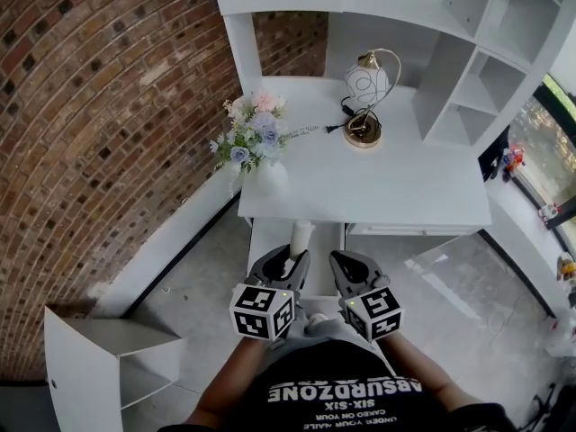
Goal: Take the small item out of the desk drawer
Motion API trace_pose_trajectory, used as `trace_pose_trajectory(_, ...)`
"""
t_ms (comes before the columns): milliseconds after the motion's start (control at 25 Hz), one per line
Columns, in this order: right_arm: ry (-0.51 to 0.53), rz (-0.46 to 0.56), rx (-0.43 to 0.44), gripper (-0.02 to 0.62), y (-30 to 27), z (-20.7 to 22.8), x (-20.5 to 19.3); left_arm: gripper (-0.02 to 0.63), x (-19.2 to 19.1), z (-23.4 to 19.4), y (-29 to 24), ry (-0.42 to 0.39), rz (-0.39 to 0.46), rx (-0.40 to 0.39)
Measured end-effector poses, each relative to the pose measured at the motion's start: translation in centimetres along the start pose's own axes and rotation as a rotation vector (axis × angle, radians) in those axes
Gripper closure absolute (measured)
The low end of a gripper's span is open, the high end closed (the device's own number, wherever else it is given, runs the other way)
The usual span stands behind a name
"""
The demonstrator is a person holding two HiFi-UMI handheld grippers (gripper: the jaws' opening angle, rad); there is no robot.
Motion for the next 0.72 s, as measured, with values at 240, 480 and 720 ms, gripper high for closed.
trace_pose_trajectory(240,-0.001,-0.002,-0.001,0.598,-0.3,-0.1,0.0,0.468,-0.1,-0.2,-0.1,-0.006,0.001,-0.006)
trace_pose_trajectory(480,-0.013,-0.012,-0.009,0.598,-0.6,0.0,-0.4,0.468,-0.3,-0.7,-0.4,0.005,-0.004,-0.018)
trace_pose_trajectory(720,-0.023,-0.028,-0.011,0.598,-0.9,-0.1,-1.1,0.468,-0.7,-1.1,-0.6,0.007,-0.017,-0.024)
Point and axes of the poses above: the fingertips, and each gripper's own axes: y backward along the fingers, z to its right, x out of its top, the point moved 4 cm from there along y, backward along the fingers, and after that the axes turned 15 degrees about x, right-handed, at the moved point
